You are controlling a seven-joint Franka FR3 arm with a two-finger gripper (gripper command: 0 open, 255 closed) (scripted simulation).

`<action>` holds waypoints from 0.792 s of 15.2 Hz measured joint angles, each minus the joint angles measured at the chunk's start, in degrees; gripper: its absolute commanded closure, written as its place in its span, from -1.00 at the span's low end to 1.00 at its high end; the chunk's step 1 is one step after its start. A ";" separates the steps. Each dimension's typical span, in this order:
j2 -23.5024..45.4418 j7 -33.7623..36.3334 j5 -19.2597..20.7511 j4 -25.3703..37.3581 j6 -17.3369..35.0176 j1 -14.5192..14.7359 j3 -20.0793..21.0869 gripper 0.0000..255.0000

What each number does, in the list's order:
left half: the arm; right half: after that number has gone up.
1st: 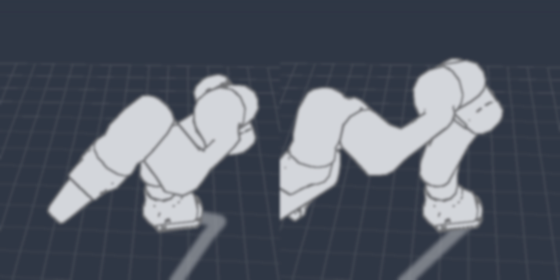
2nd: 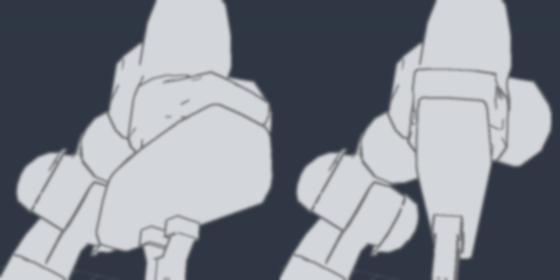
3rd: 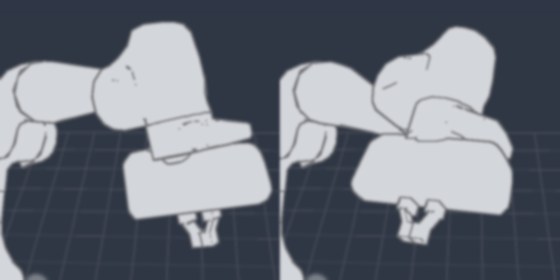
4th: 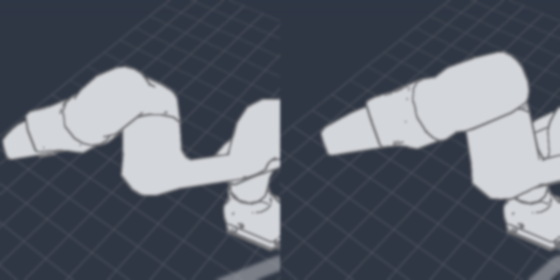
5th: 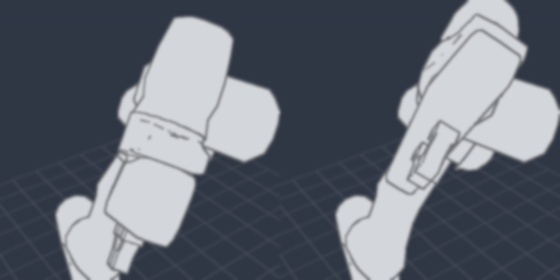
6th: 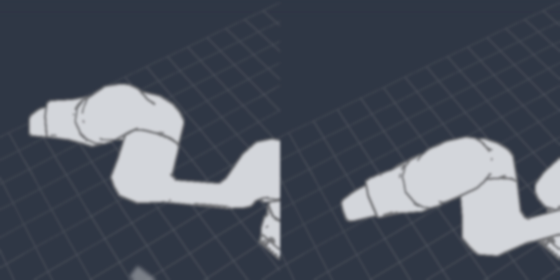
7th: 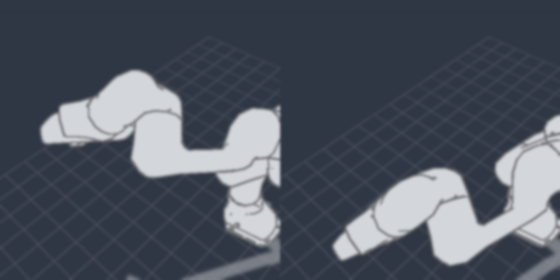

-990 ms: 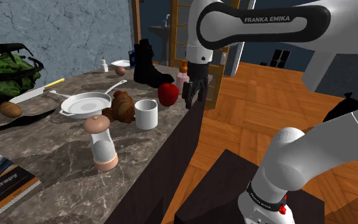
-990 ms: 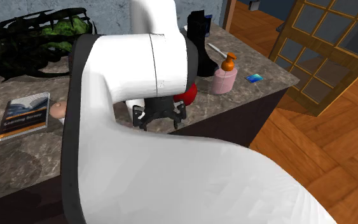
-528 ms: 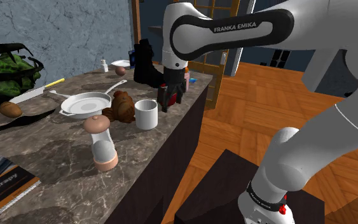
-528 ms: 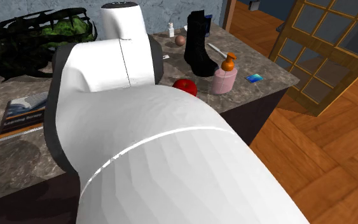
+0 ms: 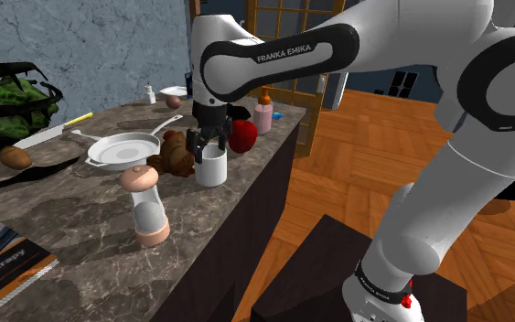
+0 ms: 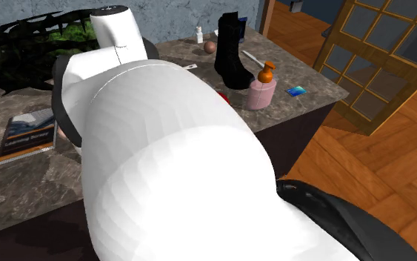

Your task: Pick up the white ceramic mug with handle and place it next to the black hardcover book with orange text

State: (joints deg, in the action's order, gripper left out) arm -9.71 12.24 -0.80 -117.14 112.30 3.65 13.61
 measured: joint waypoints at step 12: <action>6.91 3.05 3.07 1.00 7.15 0.35 1.36 -1.00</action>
State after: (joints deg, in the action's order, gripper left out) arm -2.81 15.29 2.27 -116.14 119.45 4.00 14.96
